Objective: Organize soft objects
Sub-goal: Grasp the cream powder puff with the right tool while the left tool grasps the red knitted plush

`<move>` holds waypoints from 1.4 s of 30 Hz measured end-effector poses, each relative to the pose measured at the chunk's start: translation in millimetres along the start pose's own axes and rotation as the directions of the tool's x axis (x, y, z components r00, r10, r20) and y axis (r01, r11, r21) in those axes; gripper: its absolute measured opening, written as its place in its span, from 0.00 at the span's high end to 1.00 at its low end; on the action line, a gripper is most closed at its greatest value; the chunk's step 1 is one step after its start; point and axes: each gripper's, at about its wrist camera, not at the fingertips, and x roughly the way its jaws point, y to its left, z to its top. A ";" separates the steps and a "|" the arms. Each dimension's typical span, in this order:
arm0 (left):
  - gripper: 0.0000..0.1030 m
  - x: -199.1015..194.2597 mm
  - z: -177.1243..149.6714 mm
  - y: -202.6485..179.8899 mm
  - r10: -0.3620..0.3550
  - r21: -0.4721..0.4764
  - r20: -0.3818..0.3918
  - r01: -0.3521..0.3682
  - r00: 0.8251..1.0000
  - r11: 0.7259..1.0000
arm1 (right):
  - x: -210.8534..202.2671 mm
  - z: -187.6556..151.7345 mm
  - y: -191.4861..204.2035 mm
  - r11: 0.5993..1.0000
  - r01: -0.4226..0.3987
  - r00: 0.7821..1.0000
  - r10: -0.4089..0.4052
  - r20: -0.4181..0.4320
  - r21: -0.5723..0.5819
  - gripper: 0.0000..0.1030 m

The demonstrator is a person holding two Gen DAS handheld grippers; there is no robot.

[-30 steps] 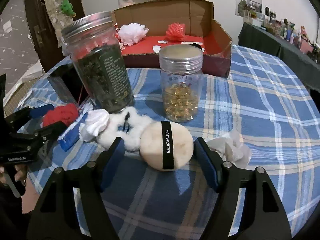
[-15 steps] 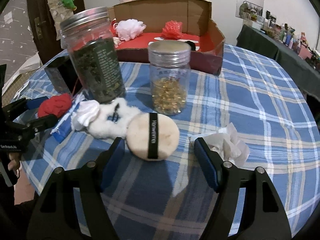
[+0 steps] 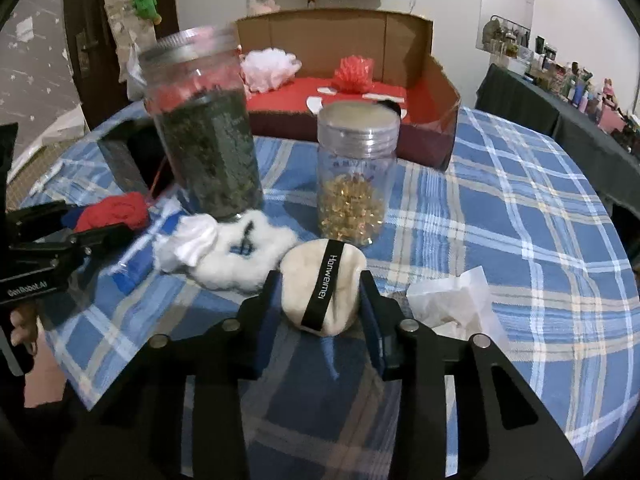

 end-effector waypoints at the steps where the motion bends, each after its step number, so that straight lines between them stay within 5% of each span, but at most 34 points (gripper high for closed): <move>1: 0.54 -3.6 0.1 -0.9 -0.003 0.000 0.007 0.003 1.000 1.000 | -4.5 0.1 0.3 1.000 0.002 1.000 -0.002 0.012 0.005 0.66; 23: 0.54 -34.4 6.7 -8.1 -0.010 -0.010 0.074 0.011 0.997 1.000 | -33.0 -0.8 7.2 1.000 -0.009 0.998 0.009 0.056 0.015 0.66; 42: 0.54 -50.3 -2.7 82.1 0.157 -0.165 0.030 -0.150 0.987 0.975 | -34.1 15.4 -32.7 0.996 0.058 0.997 -0.061 0.039 0.063 0.66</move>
